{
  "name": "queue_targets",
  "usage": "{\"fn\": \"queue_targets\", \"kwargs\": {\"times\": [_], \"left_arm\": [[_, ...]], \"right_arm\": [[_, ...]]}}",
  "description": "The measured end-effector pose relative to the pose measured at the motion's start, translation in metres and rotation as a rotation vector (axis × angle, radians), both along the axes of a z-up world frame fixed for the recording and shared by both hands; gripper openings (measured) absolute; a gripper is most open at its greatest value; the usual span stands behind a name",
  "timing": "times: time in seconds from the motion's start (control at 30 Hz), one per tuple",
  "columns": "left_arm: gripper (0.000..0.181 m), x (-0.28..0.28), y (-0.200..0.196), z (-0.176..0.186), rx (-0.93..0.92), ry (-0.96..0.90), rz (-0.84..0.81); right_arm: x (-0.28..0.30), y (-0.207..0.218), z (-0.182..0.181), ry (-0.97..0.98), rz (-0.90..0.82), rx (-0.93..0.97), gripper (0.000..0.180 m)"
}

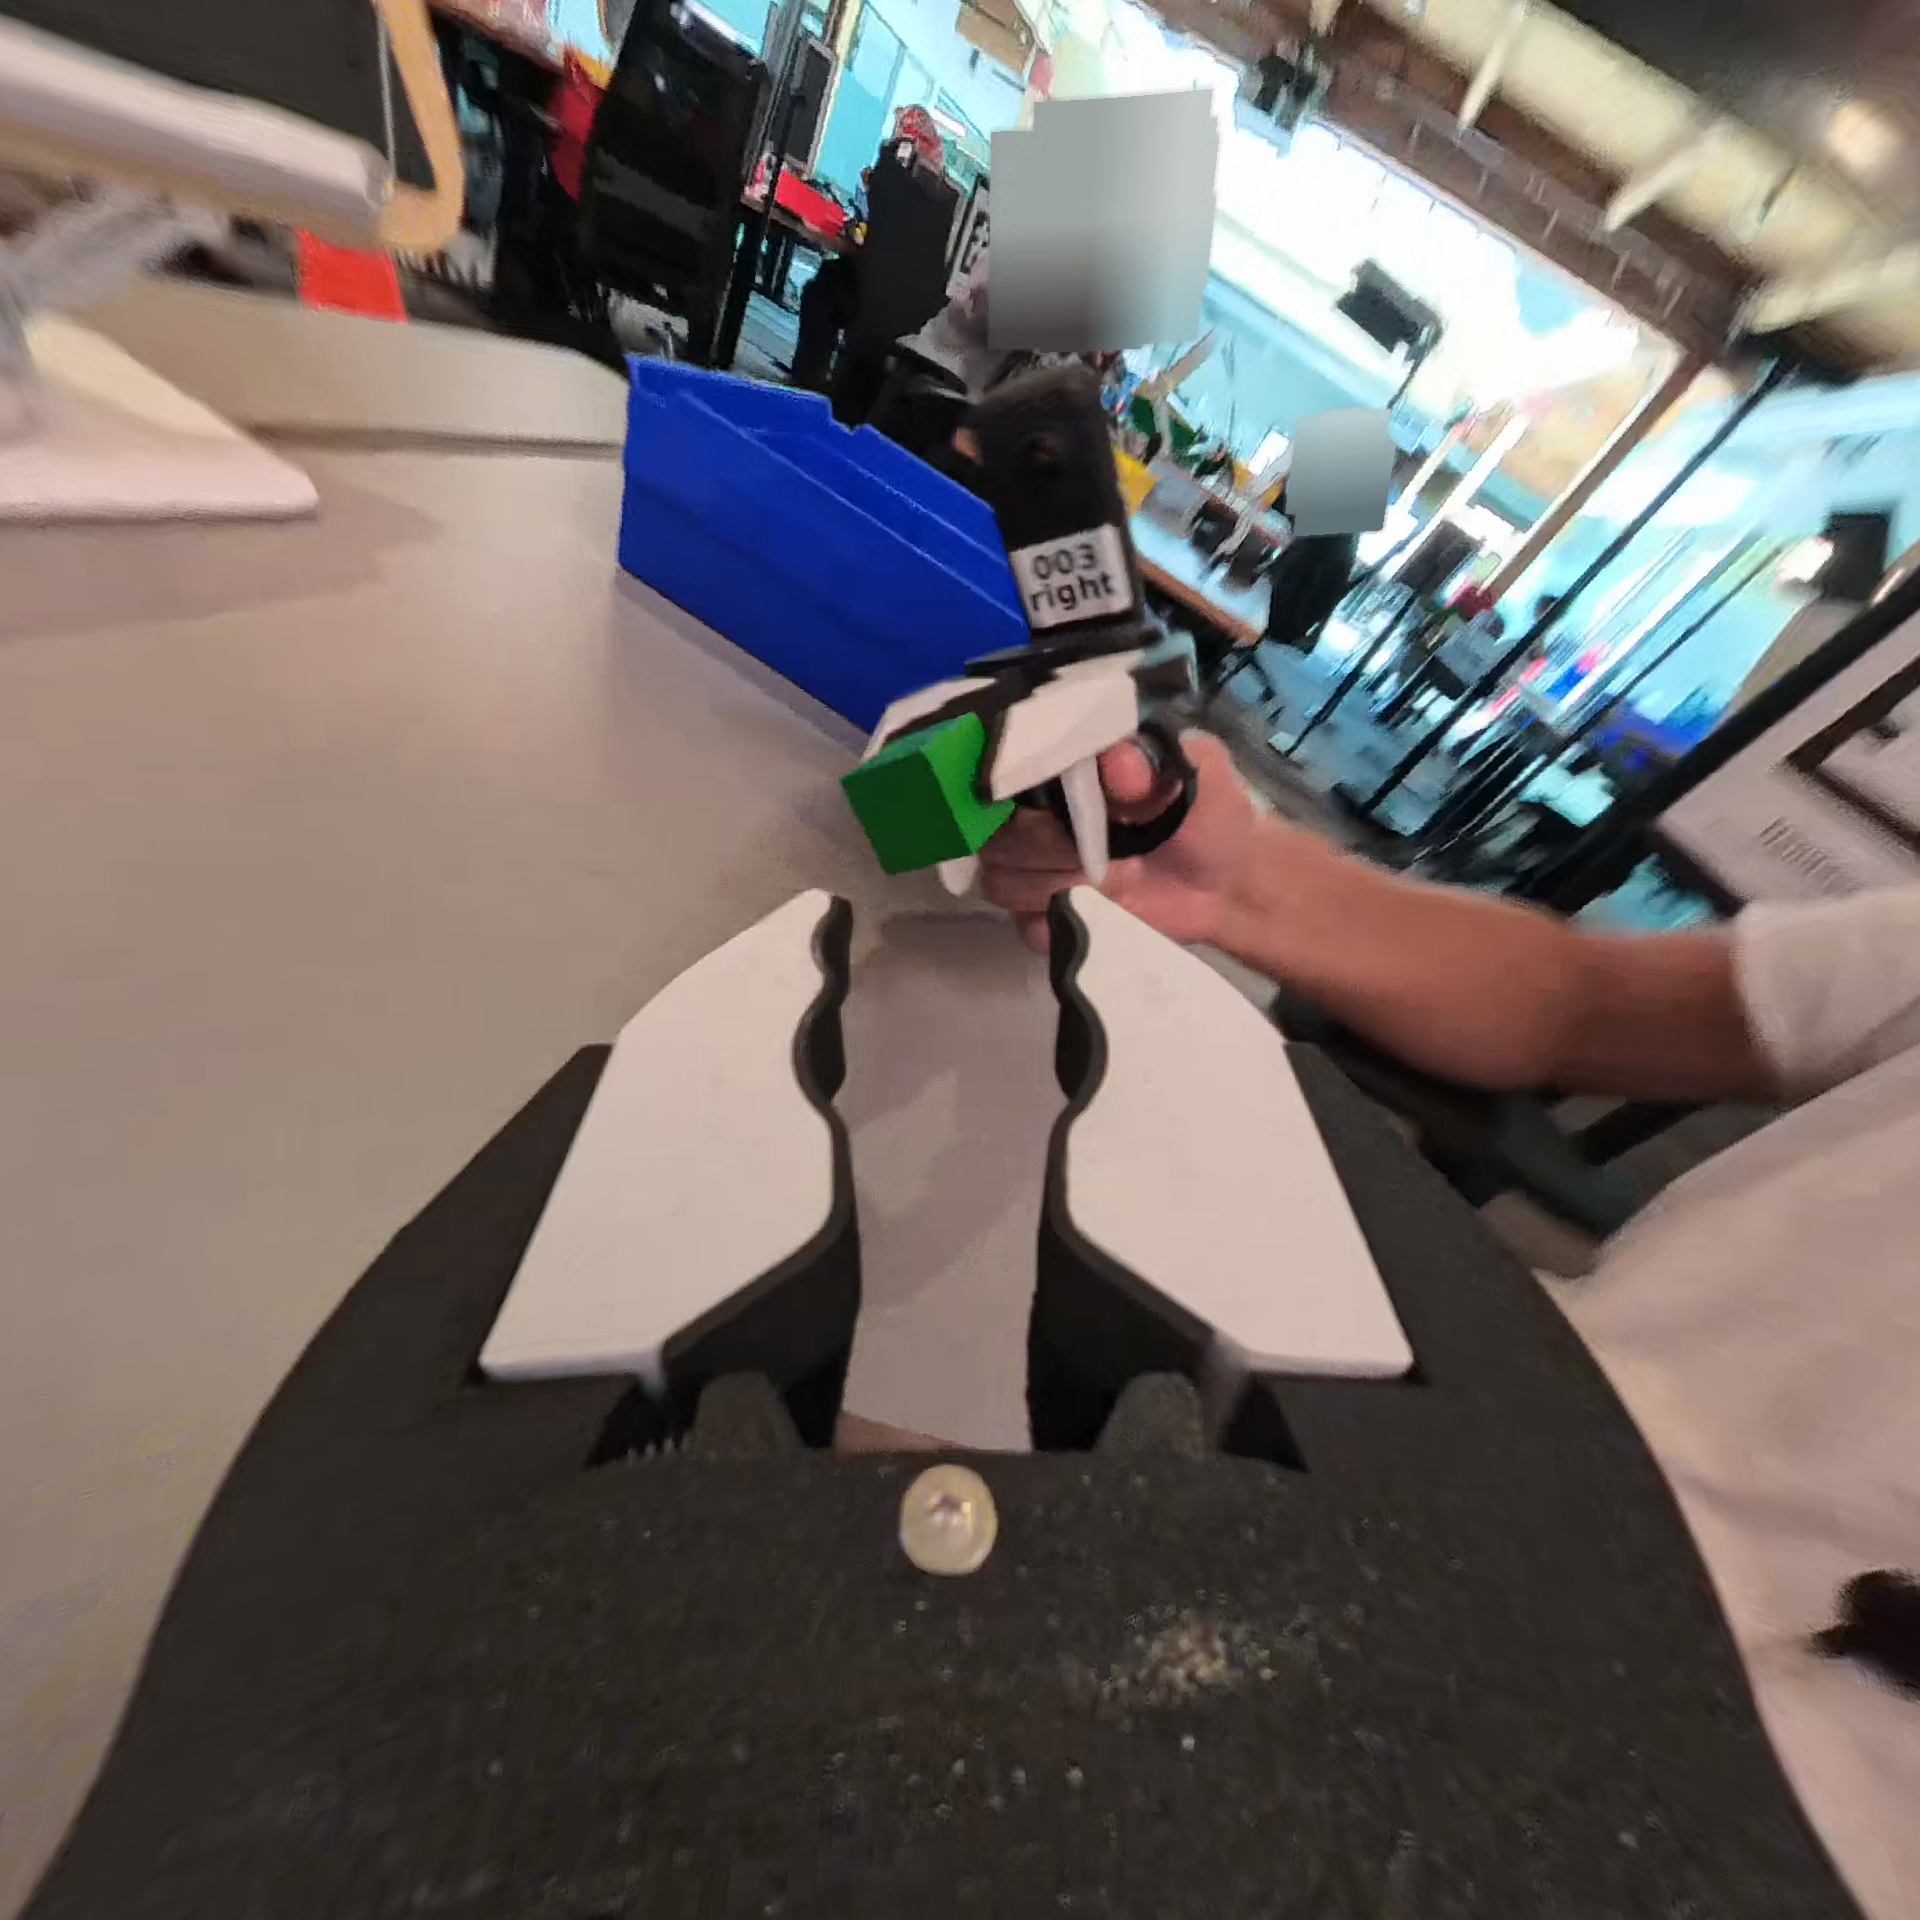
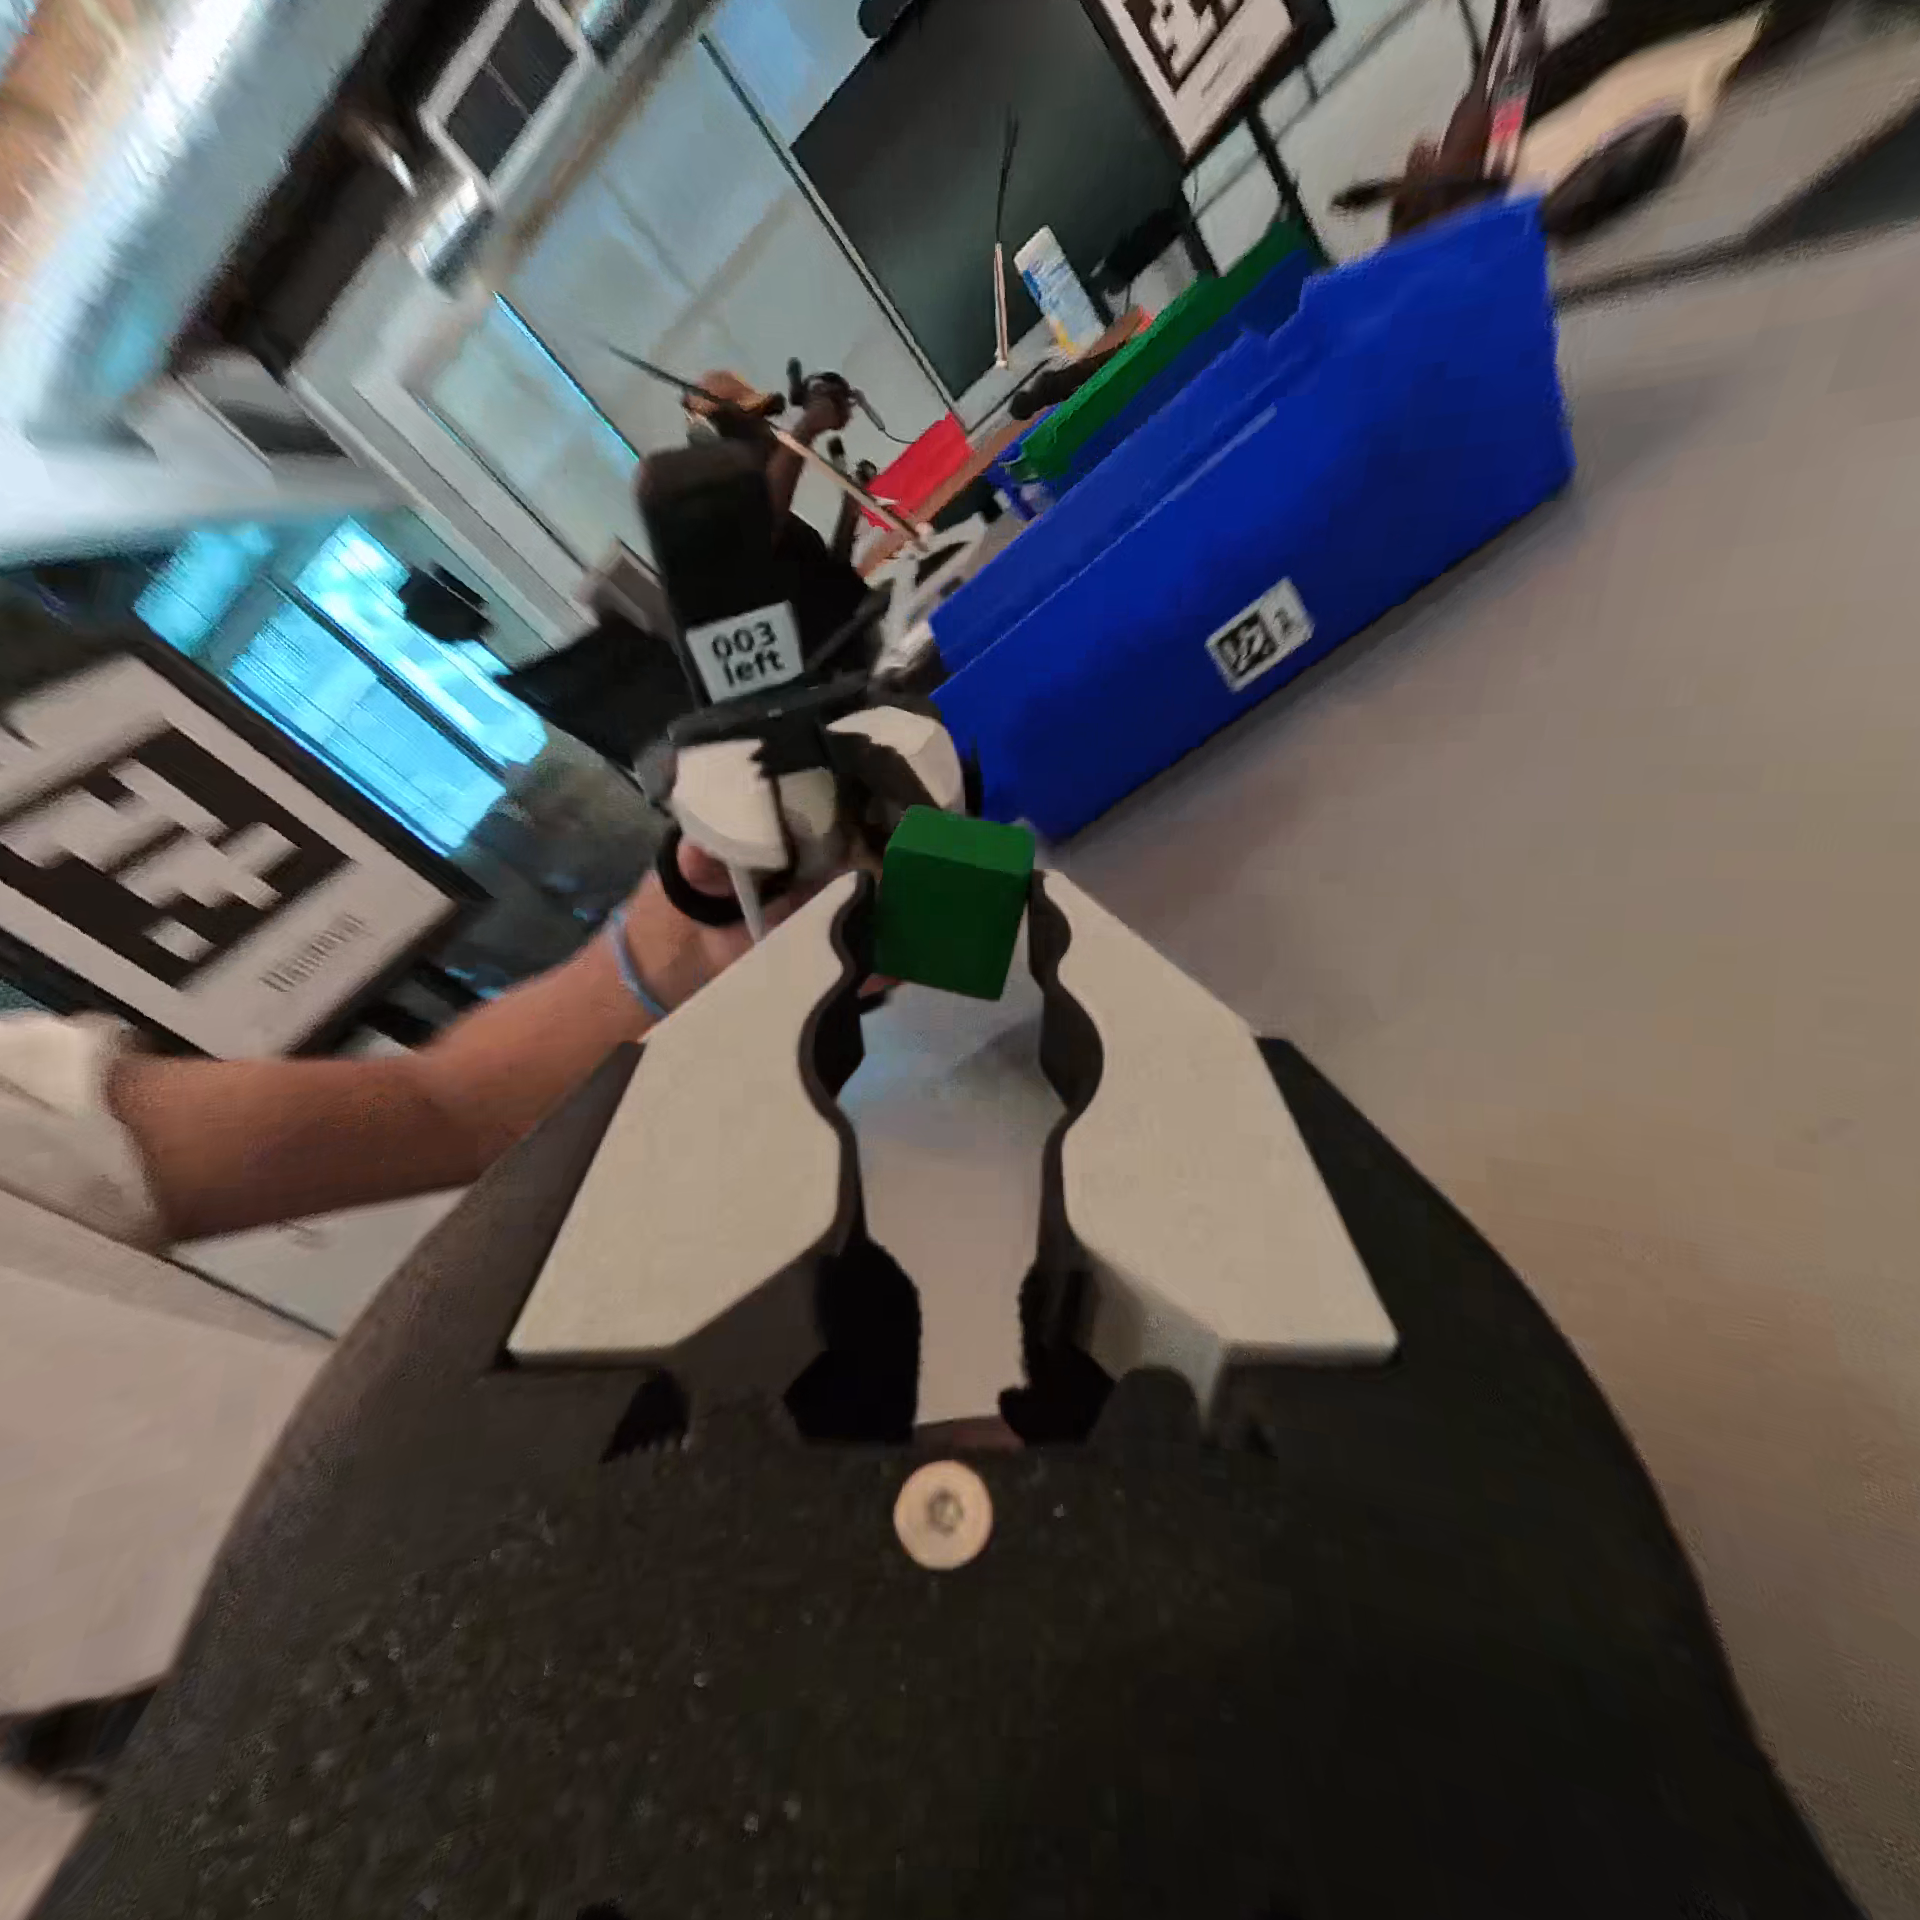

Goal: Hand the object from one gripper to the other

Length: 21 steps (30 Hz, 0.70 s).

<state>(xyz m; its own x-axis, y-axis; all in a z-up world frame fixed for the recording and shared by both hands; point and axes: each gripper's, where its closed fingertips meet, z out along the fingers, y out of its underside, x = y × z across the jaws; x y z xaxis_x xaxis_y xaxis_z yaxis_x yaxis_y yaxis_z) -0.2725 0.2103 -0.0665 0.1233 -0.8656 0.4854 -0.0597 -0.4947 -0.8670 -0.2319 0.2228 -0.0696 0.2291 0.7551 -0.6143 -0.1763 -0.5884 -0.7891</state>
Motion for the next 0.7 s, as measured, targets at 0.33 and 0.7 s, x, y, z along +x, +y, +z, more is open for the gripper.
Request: {"fn": "queue_targets", "kwargs": {"times": [0.33, 0.7], "left_arm": [[0.029, 0.008, -0.016, -0.001, -0.658, -0.148, -0.143], [0.032, 0.007, -0.021, -0.003, -0.715, -0.160, -0.180]], "right_arm": [[-0.028, -0.031, 0.009, -0.179, 0.029, 0.642, 0.029], [-0.030, -0.028, 0.001, -0.337, -0.021, 0.817, 0.027]]}}
